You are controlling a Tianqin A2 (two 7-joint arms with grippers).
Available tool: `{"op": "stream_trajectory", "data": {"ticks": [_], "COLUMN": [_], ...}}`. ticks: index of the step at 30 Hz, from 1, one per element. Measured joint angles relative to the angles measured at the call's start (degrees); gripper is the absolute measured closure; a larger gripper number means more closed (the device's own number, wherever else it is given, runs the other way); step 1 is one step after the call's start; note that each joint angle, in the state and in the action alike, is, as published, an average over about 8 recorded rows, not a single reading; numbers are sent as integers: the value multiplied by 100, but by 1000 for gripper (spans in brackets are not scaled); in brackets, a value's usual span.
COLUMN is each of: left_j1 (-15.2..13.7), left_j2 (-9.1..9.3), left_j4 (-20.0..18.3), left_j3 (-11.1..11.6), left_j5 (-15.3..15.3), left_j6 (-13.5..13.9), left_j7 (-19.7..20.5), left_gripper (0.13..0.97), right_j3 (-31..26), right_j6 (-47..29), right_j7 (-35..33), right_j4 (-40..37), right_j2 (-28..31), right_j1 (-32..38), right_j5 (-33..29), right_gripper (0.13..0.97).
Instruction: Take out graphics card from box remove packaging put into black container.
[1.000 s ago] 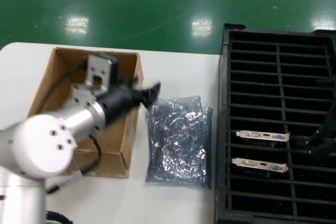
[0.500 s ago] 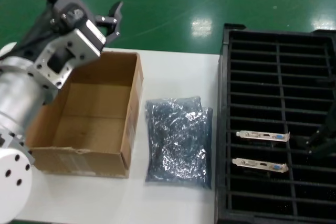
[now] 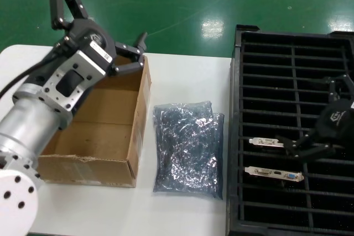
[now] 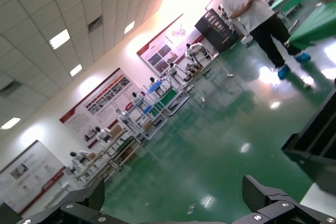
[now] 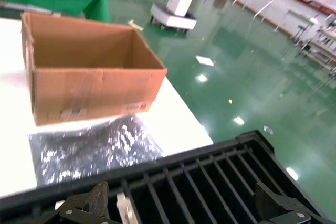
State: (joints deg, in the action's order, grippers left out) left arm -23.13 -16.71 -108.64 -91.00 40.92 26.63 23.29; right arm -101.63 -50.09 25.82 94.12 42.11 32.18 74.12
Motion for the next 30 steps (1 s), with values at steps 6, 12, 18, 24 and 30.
{"op": "stream_trajectory", "data": {"ticks": [6,12,18,24,30], "left_j1": [218,437,657,876,1093], "left_j2": [-4,-9,-14,-18,-23], "left_j4": [160,319,481,643,801], "left_j3": [-6,-13,-19,-25,-32], "left_j5": [587,1171,1764,2353,2934], "left_j6": [-251,-501,-756,-1008,-1256], "left_j7": [-220,-438,-660,-881,-1098], "left_gripper": [167,149,132,132,132], "right_j3": [94,188,283,377,470], "right_j6": [473,944,1423,1899,2367], "right_j7": [-244,-486,-733,-978,-1219], "right_j4": [-23,-46,-69,-93,-115], "right_j2": [-235,-469,-707,-944,-1177], "right_j1": [-303,-606,-913,-1219,-1521], "right_j5": [273,546,822,1099,1371], "right_gripper": [129,129,129,129,129]}}
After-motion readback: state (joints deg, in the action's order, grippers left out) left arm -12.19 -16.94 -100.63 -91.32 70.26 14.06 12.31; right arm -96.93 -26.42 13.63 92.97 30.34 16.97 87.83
